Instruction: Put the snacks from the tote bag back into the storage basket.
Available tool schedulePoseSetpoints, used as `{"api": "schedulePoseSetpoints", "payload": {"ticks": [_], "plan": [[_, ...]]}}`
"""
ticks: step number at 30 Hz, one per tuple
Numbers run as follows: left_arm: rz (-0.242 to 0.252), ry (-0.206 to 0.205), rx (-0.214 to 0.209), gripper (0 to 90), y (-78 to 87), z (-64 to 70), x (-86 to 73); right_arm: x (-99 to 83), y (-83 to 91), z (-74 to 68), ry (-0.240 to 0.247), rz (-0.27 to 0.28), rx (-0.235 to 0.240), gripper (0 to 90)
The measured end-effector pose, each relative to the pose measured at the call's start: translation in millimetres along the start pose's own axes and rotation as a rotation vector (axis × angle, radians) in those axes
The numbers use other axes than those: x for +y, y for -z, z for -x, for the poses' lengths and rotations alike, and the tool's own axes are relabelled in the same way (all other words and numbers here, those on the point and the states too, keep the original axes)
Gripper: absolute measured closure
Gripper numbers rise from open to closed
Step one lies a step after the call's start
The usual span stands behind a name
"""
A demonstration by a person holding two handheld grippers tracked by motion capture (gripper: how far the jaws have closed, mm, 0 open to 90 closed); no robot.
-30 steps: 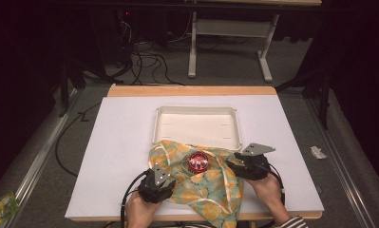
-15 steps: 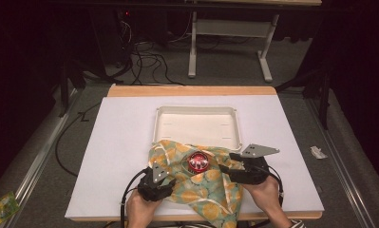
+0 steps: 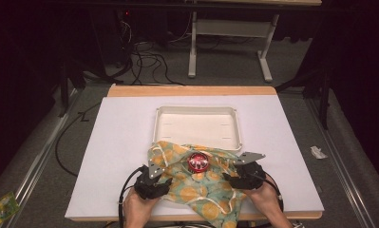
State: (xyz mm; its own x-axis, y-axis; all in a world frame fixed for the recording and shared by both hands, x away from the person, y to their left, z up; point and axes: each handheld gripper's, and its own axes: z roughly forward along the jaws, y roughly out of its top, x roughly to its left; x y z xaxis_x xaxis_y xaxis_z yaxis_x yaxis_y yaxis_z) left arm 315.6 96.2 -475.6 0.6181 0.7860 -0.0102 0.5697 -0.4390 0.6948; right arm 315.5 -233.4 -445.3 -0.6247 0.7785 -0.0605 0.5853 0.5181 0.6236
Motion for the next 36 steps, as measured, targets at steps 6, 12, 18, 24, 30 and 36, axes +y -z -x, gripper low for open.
{"api": "schedulePoseSetpoints", "payload": {"ticks": [6,12,18,24,30,36], "plan": [[-0.001,0.012,0.008,51.0,2.0,-4.8,-2.0,-10.6,-1.0,12.0,-0.020,-0.007,-0.013,46.0],[-0.001,0.008,0.011,63.8,4.2,-12.1,-3.1,-10.0,-2.0,17.9,0.010,-0.020,-0.043,48.5],[-0.011,-0.003,0.013,80.4,6.3,-18.0,-3.9,-14.6,-1.2,33.9,-0.017,-0.036,-0.089,48.3],[-0.020,-0.004,-0.005,88.6,7.9,-18.2,-3.9,-16.1,11.9,36.5,-0.053,0.034,-0.092,51.0],[-0.023,-0.019,-0.050,90.0,12.3,-12.5,-3.8,-3.6,33.8,21.7,-0.034,0.130,-0.065,49.9],[-0.009,-0.022,-0.071,90.0,17.7,-11.5,-2.3,15.6,44.1,2.3,0.022,0.208,-0.010,49.3]]}}
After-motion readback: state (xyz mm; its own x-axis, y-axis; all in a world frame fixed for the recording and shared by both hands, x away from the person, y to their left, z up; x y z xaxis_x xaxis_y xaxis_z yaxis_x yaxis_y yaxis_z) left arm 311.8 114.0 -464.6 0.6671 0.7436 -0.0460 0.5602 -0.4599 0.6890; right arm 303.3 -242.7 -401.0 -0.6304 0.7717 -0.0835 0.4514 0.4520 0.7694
